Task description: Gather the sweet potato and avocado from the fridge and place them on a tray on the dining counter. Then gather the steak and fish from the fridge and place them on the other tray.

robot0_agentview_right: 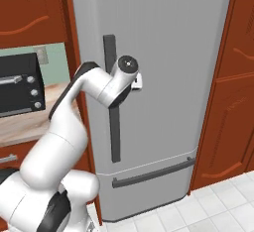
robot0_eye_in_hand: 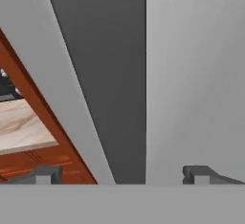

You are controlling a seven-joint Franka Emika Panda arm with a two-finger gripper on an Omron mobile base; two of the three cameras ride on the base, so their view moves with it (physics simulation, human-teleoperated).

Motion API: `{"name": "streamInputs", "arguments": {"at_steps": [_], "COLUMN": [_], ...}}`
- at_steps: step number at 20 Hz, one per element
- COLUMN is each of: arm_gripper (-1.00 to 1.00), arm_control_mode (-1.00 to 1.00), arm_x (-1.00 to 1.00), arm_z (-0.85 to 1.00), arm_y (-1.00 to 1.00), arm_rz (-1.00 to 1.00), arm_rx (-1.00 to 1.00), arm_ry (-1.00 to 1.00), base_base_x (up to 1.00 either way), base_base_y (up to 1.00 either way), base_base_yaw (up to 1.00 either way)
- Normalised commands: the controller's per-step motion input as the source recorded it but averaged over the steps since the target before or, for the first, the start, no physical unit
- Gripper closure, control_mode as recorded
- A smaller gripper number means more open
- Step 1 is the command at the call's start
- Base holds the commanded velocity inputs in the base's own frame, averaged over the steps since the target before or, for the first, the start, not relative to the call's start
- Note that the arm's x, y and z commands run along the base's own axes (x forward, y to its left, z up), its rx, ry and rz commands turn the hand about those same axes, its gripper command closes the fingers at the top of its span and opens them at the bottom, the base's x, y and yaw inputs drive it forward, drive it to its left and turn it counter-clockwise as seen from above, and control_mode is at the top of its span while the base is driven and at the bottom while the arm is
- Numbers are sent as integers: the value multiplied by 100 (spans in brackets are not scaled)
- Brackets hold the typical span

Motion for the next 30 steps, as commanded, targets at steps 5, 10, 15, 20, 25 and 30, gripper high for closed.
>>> {"name": "streamInputs", "arguments": {"at_steps": [5,10,15,20,25,30], "arm_gripper": [-100,-100,-100,-100,100,100], "arm_control_mode": [-100,-100,-100,-100,-100,-100], "arm_x": [24,22,28,33,26,9], "arm_z": [2,1,0,0,0,-1], "arm_y": [23,14,0,1,13,17], "arm_rz": [3,3,6,5,4,-1], "arm_rx": [0,0,0,0,0,-1], "arm_ry": [0,-2,-4,-3,-1,7], "base_base_x": [0,0,0,0,0,0], "base_base_y": [0,0,0,0,0,0], "base_base_yaw": [0,0,0,0,0,0]}}
